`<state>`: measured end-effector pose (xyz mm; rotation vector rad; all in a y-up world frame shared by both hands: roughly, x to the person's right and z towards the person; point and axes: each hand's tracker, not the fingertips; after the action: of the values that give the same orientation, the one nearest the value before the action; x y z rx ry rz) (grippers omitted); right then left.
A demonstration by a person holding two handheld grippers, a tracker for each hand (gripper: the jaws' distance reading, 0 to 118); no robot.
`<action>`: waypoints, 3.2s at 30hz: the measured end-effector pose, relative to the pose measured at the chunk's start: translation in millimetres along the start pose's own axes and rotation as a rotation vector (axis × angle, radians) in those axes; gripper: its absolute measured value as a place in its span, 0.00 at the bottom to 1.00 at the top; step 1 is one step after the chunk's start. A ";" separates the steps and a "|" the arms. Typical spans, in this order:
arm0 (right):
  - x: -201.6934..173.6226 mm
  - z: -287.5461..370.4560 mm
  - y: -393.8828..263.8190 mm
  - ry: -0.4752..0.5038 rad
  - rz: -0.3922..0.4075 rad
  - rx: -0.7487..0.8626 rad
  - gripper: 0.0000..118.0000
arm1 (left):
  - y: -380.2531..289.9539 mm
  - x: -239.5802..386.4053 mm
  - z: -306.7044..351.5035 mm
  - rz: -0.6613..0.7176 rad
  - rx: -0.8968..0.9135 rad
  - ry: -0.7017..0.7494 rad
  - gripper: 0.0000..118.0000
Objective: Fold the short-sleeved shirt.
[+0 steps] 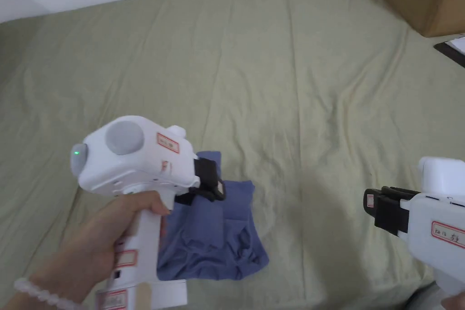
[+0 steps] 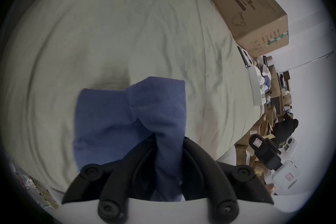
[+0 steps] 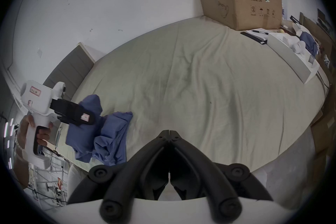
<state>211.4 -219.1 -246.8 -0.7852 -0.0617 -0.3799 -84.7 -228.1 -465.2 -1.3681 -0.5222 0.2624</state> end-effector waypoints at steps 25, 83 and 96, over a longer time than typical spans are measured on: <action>-5.5 -11.2 -14.5 0.010 0.007 -0.057 0.00 | -27.6 -10.4 -48.7 -0.028 0.067 -0.071 0.02; -193.9 -64.9 -3.0 0.036 0.246 0.179 0.00 | 1.1 -304.5 114.3 0.156 0.103 0.017 0.23; -236.7 -74.3 -5.2 0.015 0.296 0.156 0.00 | 29.1 -425.3 184.6 0.002 0.149 0.617 0.29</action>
<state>-17.0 -200.9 -341.9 -0.6256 0.0384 -0.0982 -538.4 -264.3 -558.5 -1.2235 0.0143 -0.1221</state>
